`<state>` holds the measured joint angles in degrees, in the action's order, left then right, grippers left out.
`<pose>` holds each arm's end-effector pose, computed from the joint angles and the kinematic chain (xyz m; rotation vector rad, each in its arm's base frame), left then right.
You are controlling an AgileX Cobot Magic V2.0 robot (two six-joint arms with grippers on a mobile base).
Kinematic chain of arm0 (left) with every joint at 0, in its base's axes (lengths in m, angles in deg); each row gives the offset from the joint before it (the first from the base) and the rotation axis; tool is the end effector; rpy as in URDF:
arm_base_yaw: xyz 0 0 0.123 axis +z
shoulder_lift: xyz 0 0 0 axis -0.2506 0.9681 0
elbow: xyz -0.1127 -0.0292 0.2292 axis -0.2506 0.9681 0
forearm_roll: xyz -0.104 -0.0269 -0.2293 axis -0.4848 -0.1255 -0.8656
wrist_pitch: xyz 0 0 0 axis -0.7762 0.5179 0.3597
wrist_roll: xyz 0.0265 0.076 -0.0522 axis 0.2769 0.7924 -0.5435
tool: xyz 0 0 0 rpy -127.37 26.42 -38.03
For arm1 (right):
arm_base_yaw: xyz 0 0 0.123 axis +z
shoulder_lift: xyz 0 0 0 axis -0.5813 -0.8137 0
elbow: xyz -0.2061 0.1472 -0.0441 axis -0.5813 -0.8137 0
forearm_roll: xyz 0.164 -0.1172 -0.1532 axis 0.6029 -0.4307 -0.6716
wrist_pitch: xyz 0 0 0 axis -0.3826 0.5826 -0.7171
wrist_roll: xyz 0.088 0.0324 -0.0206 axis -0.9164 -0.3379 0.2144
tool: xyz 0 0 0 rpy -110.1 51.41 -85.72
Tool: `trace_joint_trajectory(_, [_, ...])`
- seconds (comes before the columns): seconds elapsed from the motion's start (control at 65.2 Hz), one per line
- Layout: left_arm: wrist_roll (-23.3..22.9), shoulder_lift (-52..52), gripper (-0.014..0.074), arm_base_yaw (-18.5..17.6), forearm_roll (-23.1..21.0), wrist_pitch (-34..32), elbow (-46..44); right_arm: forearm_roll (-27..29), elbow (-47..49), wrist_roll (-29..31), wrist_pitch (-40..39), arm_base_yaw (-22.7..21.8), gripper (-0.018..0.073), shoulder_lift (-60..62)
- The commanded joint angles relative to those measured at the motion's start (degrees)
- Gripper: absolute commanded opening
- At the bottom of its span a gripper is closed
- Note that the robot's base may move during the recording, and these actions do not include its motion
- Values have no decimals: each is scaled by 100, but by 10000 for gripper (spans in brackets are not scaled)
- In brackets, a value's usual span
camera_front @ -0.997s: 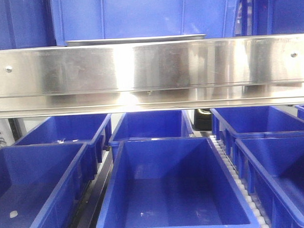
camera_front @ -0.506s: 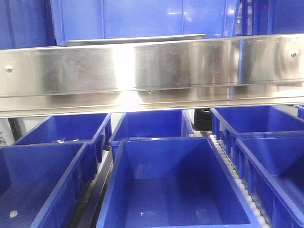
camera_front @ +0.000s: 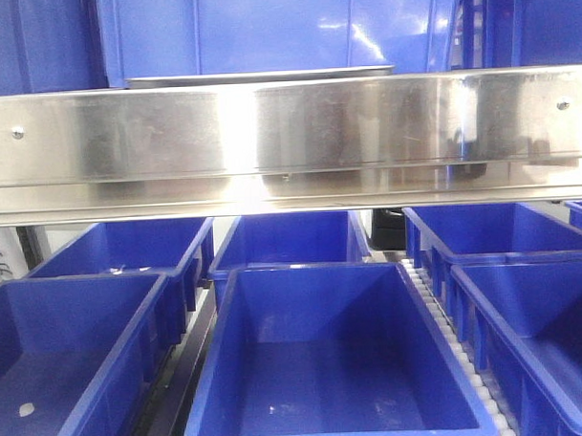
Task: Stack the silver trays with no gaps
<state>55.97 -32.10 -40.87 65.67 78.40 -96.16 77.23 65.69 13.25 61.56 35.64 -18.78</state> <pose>0.1094 -0.0528 0.3233 0.2305 1.4615 -0.4735 0.0916 0.0003 0.2048 -0.0181 1.5754 -0.0111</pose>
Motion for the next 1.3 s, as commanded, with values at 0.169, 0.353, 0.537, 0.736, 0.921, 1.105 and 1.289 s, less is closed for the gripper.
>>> trace_joint_trajectory(0.169, [19, -27, 3, -23, 29, -88, 14, 31, 1, -189, -65, -37, -15, 26])
trace_joint_trajectory(0.353, [19, -27, 3, -23, 29, -88, 14, 31, 1, -189, -76, -37, -15, 26])
trace_joint_trajectory(0.537, [19, -27, 3, -23, 29, -88, 14, 31, 1, -189, -76, -37, -15, 26])
trace_joint_trajectory(0.736, [19, -27, 3, -23, 29, -88, 14, 31, 1, -189, -76, -37, -15, 26])
trace_joint_trajectory(0.921, [19, -27, 3, -23, 29, -40, 14, 31, 1, -189, -76, -37, -15, 26])
trace_joint_trajectory(1.105, [2369, -230, 3, 640, -1748, -57, 131, 31, 1, -189, -76, -37, -15, 26])
trace_joint_trajectory(1.289, [4368, -716, 3, 1784, -3181, -299, 637, 31, 1, -189, -76, -37, -15, 26])
